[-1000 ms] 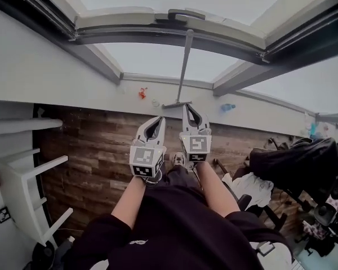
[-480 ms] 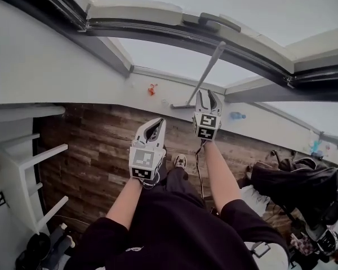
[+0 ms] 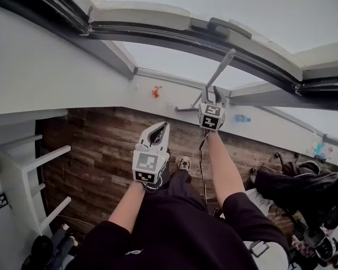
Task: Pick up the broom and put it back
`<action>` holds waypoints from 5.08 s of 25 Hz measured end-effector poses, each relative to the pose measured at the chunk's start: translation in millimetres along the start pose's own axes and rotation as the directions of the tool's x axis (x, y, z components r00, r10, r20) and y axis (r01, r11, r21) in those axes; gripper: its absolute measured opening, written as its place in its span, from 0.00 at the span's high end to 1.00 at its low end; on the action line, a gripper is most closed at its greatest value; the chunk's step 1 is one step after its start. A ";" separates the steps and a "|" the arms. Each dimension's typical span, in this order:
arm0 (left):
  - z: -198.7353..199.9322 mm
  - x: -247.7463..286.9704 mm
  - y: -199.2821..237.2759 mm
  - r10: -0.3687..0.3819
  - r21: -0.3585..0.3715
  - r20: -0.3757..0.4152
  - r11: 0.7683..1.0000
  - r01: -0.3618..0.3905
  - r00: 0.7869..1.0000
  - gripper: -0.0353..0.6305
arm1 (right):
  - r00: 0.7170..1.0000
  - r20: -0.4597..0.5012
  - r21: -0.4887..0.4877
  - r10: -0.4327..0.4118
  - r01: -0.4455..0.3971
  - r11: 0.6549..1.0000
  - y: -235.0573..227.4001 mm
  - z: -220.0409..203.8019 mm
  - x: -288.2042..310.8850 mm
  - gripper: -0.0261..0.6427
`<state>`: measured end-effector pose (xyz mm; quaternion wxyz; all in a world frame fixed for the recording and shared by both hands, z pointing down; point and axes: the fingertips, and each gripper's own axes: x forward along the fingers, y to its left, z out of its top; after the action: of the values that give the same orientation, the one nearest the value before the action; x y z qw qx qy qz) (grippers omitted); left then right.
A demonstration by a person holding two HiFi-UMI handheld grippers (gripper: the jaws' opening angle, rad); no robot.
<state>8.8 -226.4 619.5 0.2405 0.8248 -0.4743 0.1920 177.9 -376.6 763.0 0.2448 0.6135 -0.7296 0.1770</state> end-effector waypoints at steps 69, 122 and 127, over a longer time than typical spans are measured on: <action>43.3 -128.1 -145.3 0.101 0.048 0.330 0.991 -0.124 0.939 0.94 | 0.833 0.481 -0.178 0.274 -0.213 0.961 29.2 88.0 -396.1 0.83; -21.3 -280.7 153.6 0.412 -0.206 0.318 0.909 -0.362 0.854 0.94 | 0.802 0.288 -0.298 0.524 -0.445 0.845 350.8 134.5 -288.1 0.83; -25.2 -265.7 163.2 0.418 -0.206 0.299 0.906 -0.370 0.858 0.94 | 0.796 0.266 -0.286 0.543 -0.473 0.833 365.8 134.9 -257.9 0.83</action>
<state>-262.8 -99.3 530.2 0.1690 0.7113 -0.6797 0.0595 -167.4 -175.9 520.0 0.1216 0.3863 -0.9128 0.0529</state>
